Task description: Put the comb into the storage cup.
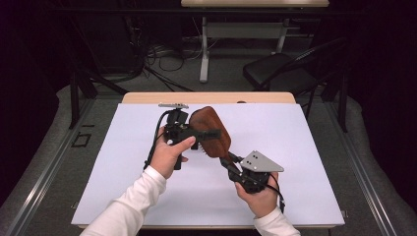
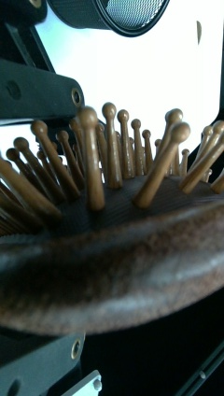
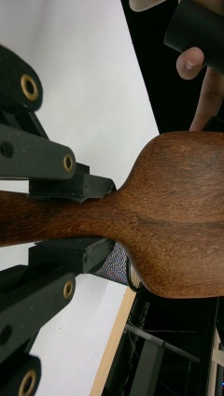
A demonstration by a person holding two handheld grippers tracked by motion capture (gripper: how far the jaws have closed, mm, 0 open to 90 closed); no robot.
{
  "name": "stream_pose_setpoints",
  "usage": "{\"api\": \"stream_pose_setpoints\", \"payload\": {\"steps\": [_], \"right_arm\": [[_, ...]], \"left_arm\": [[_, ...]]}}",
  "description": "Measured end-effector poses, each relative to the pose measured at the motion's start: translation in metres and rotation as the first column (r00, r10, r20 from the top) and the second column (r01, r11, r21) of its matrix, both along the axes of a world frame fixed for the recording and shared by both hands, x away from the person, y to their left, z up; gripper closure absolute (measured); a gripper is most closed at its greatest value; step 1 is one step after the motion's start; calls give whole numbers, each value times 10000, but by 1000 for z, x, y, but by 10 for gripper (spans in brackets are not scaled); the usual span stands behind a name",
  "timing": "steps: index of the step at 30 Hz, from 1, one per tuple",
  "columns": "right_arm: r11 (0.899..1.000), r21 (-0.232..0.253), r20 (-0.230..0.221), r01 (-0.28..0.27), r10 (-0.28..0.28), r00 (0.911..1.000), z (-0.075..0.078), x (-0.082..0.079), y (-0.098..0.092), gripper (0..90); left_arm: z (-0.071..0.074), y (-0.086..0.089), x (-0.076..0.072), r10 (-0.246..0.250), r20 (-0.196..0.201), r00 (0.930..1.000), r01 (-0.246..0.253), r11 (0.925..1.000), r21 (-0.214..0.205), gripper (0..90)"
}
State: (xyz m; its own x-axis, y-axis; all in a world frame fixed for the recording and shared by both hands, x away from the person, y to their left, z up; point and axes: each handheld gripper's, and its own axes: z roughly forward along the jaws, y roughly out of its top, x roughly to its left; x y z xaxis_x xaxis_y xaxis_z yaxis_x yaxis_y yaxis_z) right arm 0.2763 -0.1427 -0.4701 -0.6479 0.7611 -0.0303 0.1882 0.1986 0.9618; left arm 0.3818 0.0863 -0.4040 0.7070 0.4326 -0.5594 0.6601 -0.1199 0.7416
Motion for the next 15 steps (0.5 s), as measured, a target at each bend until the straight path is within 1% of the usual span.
{"api": "stream_pose_setpoints", "payload": {"steps": [8,15], "right_arm": [[10000,-1,60,-27,27,10000,0,-1,0,720],[10000,11,65,-42,42,10000,0,0,0,720]], "left_arm": [[0,1,0,-27,-81,10000,26,9999,-113,413],[0,2,0,4,-236,9997,-9,9998,-214,421]]}}
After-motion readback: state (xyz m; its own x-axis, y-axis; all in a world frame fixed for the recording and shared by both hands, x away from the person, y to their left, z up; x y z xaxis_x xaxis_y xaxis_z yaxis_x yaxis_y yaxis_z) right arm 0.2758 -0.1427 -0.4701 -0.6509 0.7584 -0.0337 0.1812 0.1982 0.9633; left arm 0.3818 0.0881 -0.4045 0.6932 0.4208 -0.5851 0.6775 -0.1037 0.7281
